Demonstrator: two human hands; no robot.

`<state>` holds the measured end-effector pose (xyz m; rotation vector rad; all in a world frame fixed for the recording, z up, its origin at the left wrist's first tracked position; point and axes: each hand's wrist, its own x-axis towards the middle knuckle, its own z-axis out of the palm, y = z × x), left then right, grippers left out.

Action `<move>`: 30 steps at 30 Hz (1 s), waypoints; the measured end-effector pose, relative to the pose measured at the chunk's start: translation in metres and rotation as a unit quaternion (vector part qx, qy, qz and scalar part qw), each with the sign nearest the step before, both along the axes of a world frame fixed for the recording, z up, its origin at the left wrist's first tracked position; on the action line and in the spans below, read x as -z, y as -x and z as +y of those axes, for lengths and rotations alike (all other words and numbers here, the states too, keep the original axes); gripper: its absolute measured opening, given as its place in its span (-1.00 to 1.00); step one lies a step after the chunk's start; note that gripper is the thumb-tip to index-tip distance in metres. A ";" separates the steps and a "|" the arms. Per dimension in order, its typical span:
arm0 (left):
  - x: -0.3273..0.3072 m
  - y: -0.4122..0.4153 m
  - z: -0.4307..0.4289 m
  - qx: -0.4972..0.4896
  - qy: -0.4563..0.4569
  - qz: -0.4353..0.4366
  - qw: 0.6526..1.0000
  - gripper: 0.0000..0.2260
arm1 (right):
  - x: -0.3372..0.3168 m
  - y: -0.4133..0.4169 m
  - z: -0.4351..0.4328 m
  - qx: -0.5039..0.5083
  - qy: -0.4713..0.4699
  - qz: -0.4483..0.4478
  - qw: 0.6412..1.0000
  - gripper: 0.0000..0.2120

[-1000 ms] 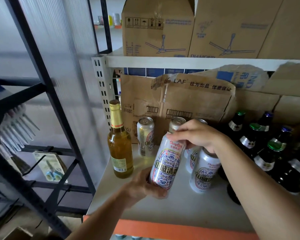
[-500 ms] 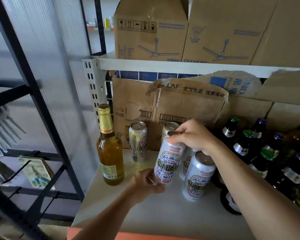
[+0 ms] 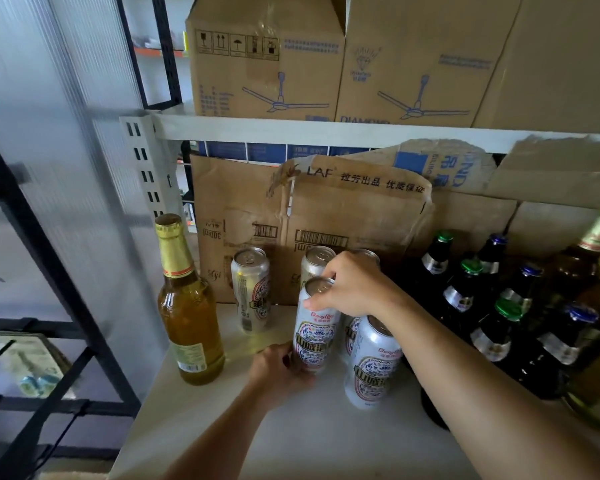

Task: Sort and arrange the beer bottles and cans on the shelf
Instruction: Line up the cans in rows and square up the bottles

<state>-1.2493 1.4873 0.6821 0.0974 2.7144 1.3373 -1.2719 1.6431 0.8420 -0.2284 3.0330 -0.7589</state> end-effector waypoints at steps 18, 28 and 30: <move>-0.005 0.002 0.018 -0.034 0.129 -0.039 0.990 -0.47 | 0.013 0.011 0.010 -0.027 -0.019 0.045 0.998 -0.47; -0.008 0.004 0.025 -0.048 0.135 -0.039 0.989 -0.52 | 0.010 0.012 0.014 -0.026 0.008 0.031 0.999 -0.50; -0.009 0.006 0.026 -0.051 0.134 -0.044 0.989 -0.52 | 0.008 0.013 0.016 -0.036 0.012 0.014 0.999 -0.54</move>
